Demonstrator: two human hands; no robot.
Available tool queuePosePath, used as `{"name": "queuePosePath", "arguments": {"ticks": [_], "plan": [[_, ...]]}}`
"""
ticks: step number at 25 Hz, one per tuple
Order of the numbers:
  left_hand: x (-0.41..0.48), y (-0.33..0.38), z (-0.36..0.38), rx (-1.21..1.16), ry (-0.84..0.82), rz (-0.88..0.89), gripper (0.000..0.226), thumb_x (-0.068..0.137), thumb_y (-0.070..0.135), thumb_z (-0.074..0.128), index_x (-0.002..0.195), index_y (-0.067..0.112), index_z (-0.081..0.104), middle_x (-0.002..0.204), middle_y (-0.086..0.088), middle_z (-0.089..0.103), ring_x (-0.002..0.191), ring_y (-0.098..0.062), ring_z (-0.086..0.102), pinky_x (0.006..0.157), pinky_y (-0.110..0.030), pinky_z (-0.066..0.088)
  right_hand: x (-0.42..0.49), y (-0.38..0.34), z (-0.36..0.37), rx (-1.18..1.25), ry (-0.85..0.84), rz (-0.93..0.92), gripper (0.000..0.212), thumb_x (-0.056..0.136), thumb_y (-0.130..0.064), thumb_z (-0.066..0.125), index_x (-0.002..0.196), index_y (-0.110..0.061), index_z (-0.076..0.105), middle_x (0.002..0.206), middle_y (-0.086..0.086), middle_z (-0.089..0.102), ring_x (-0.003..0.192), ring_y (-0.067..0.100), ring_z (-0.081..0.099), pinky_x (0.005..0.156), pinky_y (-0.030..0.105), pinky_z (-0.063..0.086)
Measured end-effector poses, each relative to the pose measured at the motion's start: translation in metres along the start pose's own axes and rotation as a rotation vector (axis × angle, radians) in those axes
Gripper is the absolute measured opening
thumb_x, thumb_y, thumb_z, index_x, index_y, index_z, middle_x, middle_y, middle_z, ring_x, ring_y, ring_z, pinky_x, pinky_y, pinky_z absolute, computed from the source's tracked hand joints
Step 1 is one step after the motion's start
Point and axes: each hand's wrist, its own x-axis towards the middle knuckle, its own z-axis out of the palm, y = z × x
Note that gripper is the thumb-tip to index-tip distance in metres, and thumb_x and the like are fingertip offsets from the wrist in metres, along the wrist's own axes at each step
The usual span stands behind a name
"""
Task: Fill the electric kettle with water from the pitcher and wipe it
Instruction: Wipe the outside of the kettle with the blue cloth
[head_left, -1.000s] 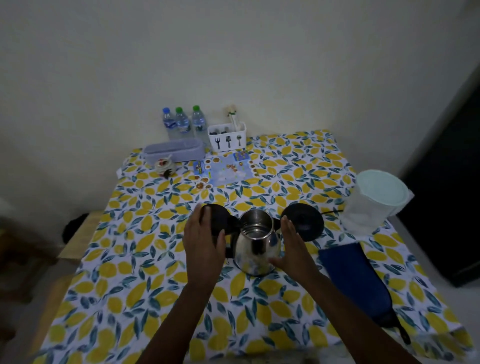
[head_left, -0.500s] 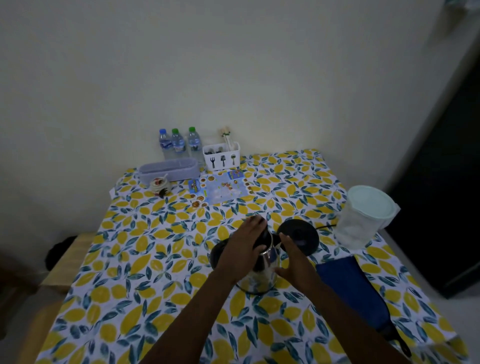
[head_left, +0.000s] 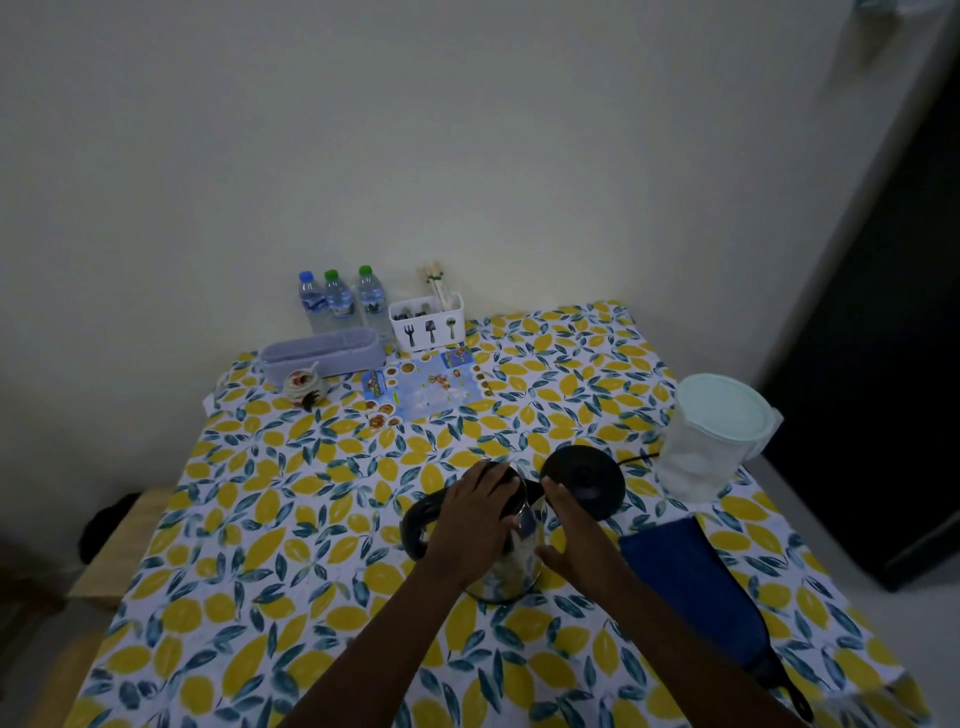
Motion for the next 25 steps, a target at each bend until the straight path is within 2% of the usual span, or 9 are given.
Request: {"name": "queuePosePath", "arguments": {"ticks": [3, 5, 9, 13, 16, 21, 25], "plan": [[-0.002, 0.015, 0.008, -0.065, 0.062, -0.010, 0.046, 0.102, 0.029, 0.039, 0.146, 0.017, 0.033, 0.159, 0.000, 0.026, 0.150, -0.021, 0.007, 0.122, -0.039, 0.011, -0.019, 0.016, -0.005, -0.142, 0.068, 0.007, 0.089, 0.087, -0.039, 0.063, 0.149, -0.023, 0.002, 0.160, -0.002, 0.007, 0.148, 0.020, 0.005, 0.117, 0.046, 0.018], [-0.002, 0.034, 0.022, -0.155, 0.100, 0.020, 0.043, 0.102, 0.027, 0.038, 0.144, 0.016, 0.038, 0.155, -0.001, 0.034, 0.150, -0.020, 0.012, 0.122, -0.037, 0.015, -0.036, 0.033, -0.016, -0.244, 0.079, 0.075, 0.089, 0.087, -0.046, 0.060, 0.148, -0.030, -0.002, 0.159, -0.006, 0.003, 0.147, 0.018, -0.001, 0.116, 0.048, 0.017], [0.001, 0.076, 0.063, -0.258, 0.101, 0.075, 0.042, 0.101, 0.026, 0.043, 0.141, 0.015, 0.043, 0.151, -0.003, 0.041, 0.148, -0.020, 0.021, 0.120, -0.037, 0.022, -0.077, 0.074, -0.033, -0.412, 0.013, 0.275, 0.080, 0.086, -0.058, 0.052, 0.149, -0.032, 0.009, 0.160, -0.004, 0.004, 0.148, 0.025, 0.000, 0.115, 0.055, 0.015], [0.005, 0.099, 0.109, -0.288, -0.118, 0.036, 0.047, 0.101, 0.033, 0.041, 0.144, 0.015, 0.037, 0.155, -0.004, 0.034, 0.148, -0.021, 0.017, 0.121, -0.038, 0.022, -0.106, 0.120, -0.041, -0.485, -0.140, 0.527, 0.083, 0.084, -0.069, 0.044, 0.149, -0.038, 0.003, 0.162, -0.002, -0.006, 0.147, 0.031, -0.010, 0.114, 0.061, 0.008], [0.006, 0.107, 0.135, -0.300, -0.252, 0.043, 0.050, 0.101, 0.038, 0.042, 0.144, 0.014, 0.036, 0.155, -0.003, 0.033, 0.149, -0.020, 0.016, 0.121, -0.034, 0.021, -0.111, 0.151, -0.049, -0.454, -0.198, 0.668, 0.085, 0.078, -0.076, 0.042, 0.147, -0.046, 0.002, 0.162, 0.000, -0.009, 0.146, 0.036, -0.010, 0.111, 0.066, 0.008], [0.003, 0.115, 0.154, -0.306, -0.343, 0.001, 0.049, 0.100, 0.039, 0.043, 0.143, 0.015, 0.039, 0.155, -0.002, 0.033, 0.147, -0.019, 0.018, 0.121, -0.036, 0.020, -0.110, 0.166, -0.039, -0.531, -0.205, 0.667, 0.091, 0.075, -0.078, 0.041, 0.148, -0.042, 0.001, 0.162, 0.009, 0.000, 0.144, 0.041, 0.008, 0.111, 0.062, 0.015], [0.003, 0.123, 0.156, -0.321, -0.335, -0.011, 0.047, 0.101, 0.035, 0.043, 0.142, 0.013, 0.040, 0.155, -0.004, 0.034, 0.146, -0.020, 0.020, 0.120, -0.037, 0.021, -0.105, 0.165, -0.034, -0.572, -0.163, 0.605, 0.080, 0.079, -0.064, 0.051, 0.147, -0.041, 0.015, 0.152, 0.018, 0.024, 0.126, 0.042, 0.033, 0.098, 0.055, 0.038]]}}
